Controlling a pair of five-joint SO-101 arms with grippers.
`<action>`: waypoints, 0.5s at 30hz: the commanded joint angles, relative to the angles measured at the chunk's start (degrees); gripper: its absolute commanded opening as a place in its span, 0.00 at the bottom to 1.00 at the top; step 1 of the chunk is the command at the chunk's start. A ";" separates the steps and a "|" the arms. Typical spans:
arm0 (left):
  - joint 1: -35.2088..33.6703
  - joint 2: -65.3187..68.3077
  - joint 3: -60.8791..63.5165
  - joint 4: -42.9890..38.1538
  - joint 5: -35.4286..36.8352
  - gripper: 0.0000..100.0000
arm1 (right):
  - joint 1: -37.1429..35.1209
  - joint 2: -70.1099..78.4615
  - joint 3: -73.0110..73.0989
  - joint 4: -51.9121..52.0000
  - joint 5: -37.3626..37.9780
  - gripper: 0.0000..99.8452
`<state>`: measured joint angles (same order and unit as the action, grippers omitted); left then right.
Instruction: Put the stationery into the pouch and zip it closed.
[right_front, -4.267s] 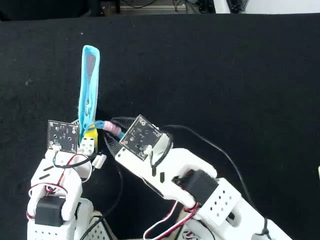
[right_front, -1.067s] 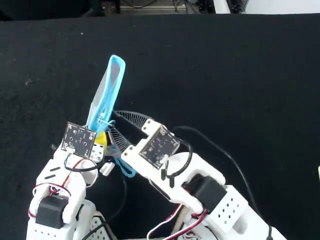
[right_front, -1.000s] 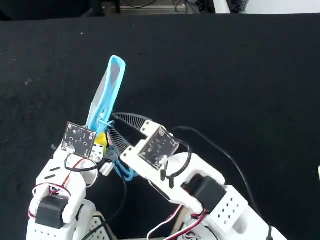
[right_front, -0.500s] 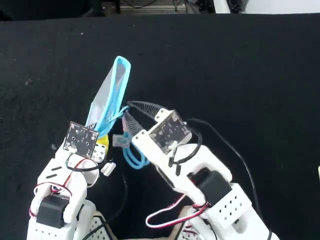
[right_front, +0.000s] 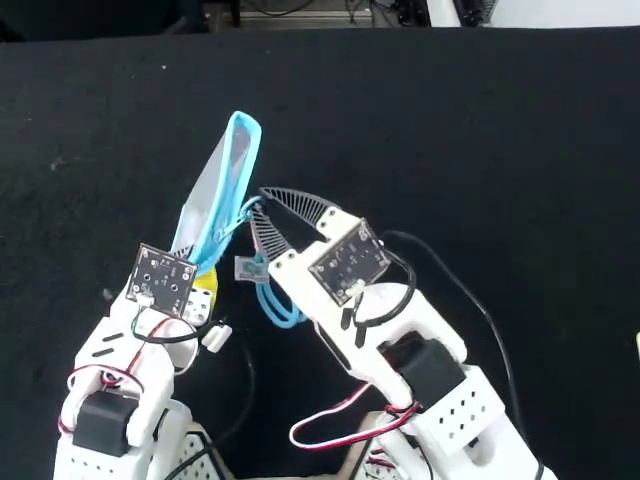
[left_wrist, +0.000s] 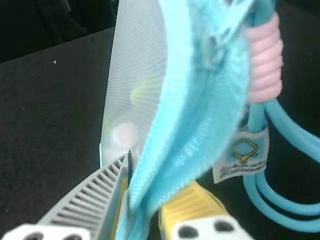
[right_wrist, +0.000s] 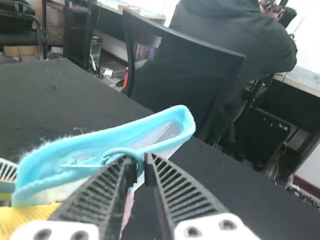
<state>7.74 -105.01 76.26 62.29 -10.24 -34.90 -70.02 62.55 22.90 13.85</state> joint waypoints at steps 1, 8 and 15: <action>0.57 0.44 0.04 0.18 0.26 0.03 | 2.55 1.36 -3.65 -2.64 -0.18 0.01; 0.48 0.35 0.04 0.44 0.26 0.03 | 4.48 4.09 -5.49 -3.96 -0.18 0.01; 0.48 0.35 0.04 0.62 0.26 0.03 | 7.03 18.86 -14.73 -4.04 -0.35 0.01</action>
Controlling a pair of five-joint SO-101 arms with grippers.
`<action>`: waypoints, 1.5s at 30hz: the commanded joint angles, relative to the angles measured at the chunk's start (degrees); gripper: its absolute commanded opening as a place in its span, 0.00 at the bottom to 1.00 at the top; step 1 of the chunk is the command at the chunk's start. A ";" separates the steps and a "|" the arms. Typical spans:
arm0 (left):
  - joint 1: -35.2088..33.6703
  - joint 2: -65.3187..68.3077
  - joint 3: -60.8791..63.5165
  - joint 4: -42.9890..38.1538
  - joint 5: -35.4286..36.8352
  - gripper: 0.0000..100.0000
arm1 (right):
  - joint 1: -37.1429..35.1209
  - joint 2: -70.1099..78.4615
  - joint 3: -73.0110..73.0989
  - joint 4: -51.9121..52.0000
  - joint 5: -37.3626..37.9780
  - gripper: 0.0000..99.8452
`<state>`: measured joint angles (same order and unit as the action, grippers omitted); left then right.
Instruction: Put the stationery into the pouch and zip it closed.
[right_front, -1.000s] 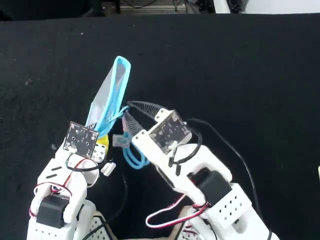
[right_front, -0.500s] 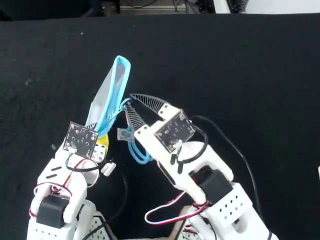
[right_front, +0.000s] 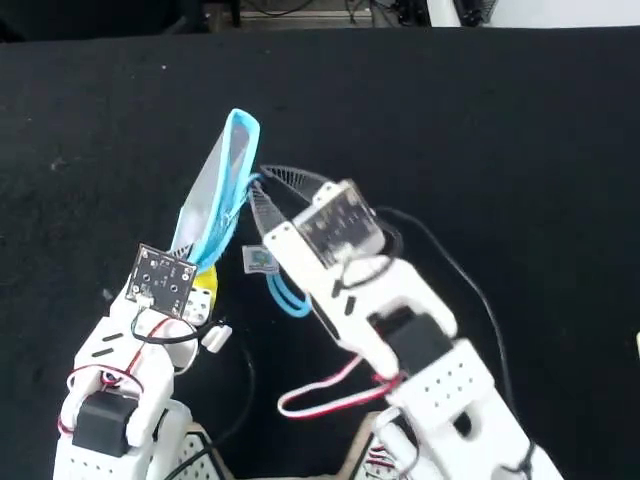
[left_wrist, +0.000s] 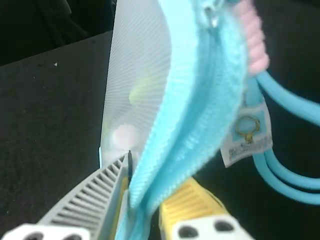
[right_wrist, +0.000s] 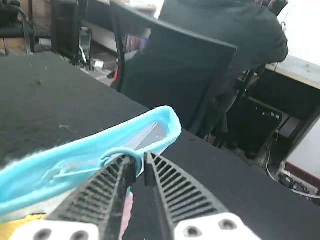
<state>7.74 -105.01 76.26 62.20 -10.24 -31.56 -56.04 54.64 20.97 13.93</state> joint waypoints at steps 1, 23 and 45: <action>0.48 0.35 0.04 0.70 0.26 0.03 | 4.04 6.64 -7.96 -2.11 -0.62 0.01; 0.40 0.44 0.13 0.79 2.64 0.03 | 10.81 25.36 -25.89 -2.20 -0.35 0.01; 0.40 0.44 0.13 1.58 2.55 0.03 | 15.12 39.87 -35.74 -2.20 -0.26 0.01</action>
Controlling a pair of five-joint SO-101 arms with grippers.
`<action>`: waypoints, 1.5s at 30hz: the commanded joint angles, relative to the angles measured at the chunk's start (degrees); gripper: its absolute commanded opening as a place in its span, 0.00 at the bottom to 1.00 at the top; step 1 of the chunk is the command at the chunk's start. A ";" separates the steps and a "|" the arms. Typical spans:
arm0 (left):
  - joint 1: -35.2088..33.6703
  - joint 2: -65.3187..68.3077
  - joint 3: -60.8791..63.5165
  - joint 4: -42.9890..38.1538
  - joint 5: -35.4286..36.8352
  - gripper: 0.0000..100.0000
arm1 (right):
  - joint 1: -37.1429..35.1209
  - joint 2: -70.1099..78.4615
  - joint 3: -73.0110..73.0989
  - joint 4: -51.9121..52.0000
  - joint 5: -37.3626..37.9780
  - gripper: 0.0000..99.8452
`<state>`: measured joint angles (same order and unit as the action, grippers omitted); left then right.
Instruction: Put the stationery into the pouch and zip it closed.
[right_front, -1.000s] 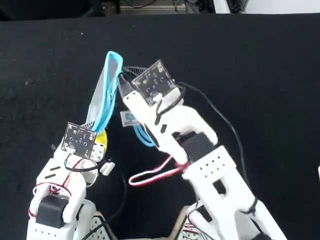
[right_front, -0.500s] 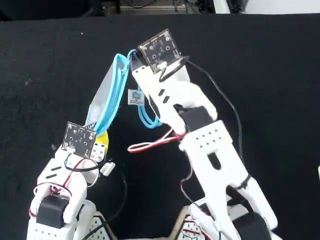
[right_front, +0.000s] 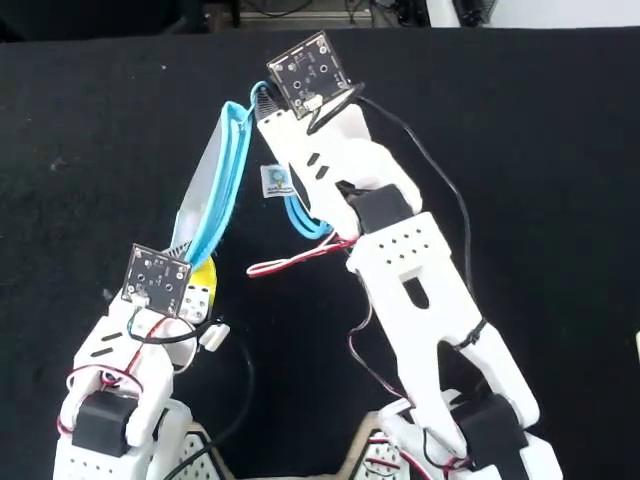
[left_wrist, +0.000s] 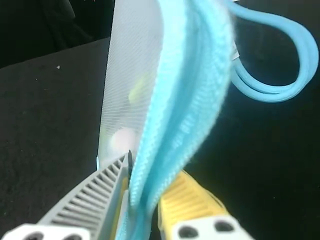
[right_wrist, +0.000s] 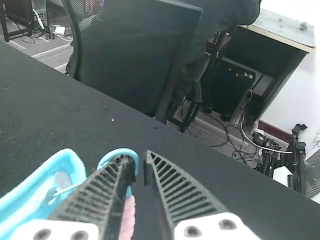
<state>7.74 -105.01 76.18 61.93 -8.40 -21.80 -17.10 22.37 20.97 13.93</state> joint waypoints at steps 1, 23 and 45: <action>0.40 0.44 0.22 1.85 0.70 0.03 | 5.36 1.10 -3.47 -2.20 -0.26 0.01; 0.40 0.35 -4.44 1.85 0.97 0.16 | -1.85 -6.02 -3.21 9.14 -0.35 0.01; 1.10 0.35 -4.00 -13.89 1.14 0.16 | -2.29 -7.43 -3.21 9.23 -0.35 0.01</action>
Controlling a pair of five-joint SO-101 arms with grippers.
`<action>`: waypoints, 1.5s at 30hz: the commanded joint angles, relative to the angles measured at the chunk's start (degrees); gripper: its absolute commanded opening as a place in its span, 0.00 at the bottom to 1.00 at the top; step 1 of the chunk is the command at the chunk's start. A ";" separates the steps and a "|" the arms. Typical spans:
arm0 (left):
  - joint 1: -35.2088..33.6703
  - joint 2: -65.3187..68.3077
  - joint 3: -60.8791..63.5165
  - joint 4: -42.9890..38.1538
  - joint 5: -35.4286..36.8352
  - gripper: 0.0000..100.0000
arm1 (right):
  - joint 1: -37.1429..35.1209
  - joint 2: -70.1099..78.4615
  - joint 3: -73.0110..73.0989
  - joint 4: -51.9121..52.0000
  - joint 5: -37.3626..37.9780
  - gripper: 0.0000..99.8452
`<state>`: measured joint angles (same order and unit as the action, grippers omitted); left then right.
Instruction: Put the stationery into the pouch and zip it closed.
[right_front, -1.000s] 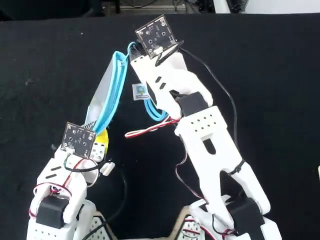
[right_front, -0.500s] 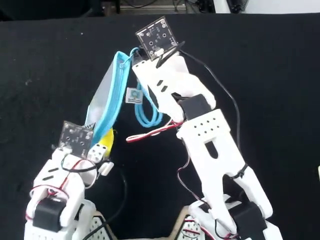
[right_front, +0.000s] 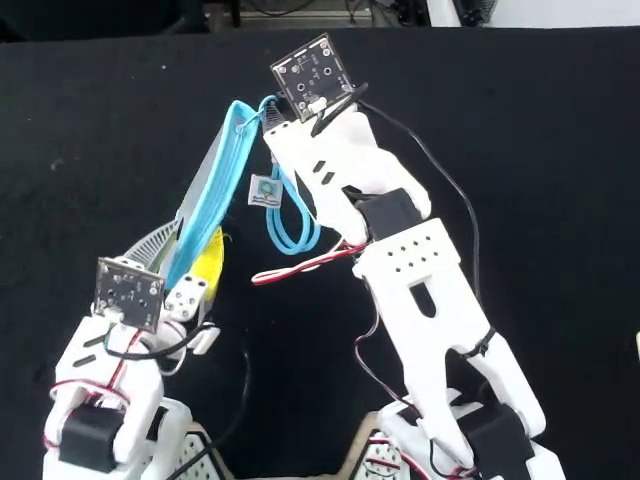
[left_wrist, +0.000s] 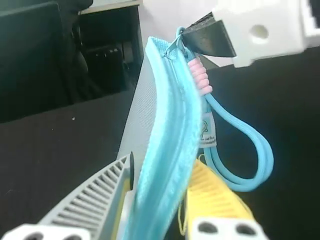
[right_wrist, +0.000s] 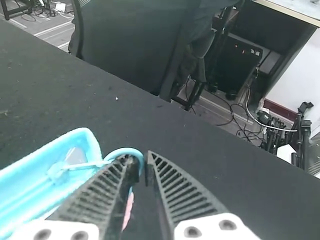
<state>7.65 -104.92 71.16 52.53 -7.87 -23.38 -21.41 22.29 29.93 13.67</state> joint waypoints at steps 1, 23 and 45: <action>1.19 0.26 1.63 -5.63 0.62 0.16 | -0.70 -3.12 -3.12 0.26 -0.09 0.01; 1.10 0.26 -2.42 3.87 0.62 0.03 | 3.43 -2.68 -3.12 -2.55 0.00 0.01; 1.10 0.26 -2.77 5.89 0.26 0.03 | 7.82 6.20 -3.56 -13.10 -0.09 0.01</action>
<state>7.82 -104.92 70.29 56.66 -8.04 -22.51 -16.22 22.29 19.56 13.93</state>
